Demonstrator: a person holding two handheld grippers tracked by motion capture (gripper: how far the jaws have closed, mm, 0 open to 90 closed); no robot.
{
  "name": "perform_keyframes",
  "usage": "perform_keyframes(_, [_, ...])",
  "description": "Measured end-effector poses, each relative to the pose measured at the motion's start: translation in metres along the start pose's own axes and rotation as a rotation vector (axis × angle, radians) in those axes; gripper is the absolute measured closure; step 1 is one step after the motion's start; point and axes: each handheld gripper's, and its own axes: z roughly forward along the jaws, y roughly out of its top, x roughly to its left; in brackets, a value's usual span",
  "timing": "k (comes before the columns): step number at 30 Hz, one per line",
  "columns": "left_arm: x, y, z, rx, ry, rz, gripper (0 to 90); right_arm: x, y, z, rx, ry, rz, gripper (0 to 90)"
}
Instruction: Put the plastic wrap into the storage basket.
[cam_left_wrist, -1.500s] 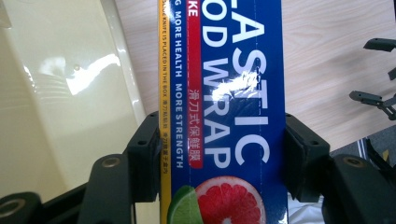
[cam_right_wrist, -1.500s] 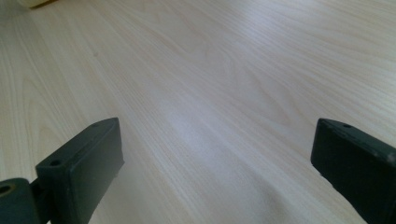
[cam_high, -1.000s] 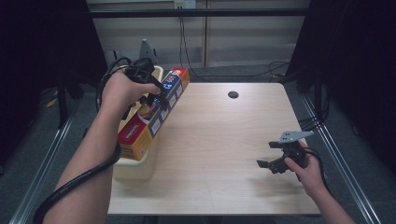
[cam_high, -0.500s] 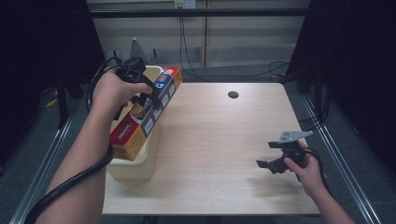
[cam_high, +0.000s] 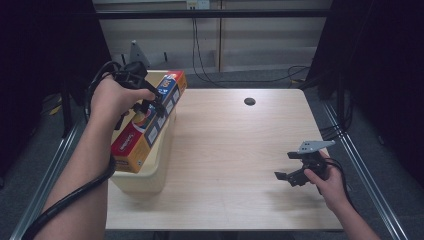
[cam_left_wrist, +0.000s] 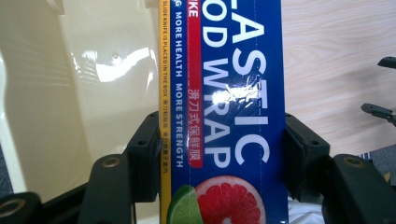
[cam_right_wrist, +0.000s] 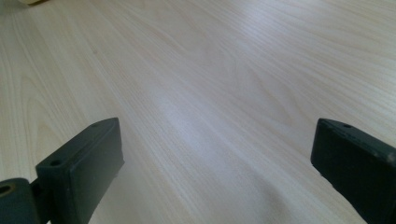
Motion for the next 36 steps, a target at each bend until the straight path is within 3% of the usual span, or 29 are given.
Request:
perform_keyframes(18, [0.007,-0.004,-0.015,-0.032,0.017,-0.023,41.3,0.000,0.000,0.000,-0.003,0.006,0.000,2.1])
perform_keyframes(36, [0.025,-0.013,-0.019,-0.046,0.055,-0.074,41.2,0.001,0.001,-0.001,-0.007,0.002,0.001,2.1])
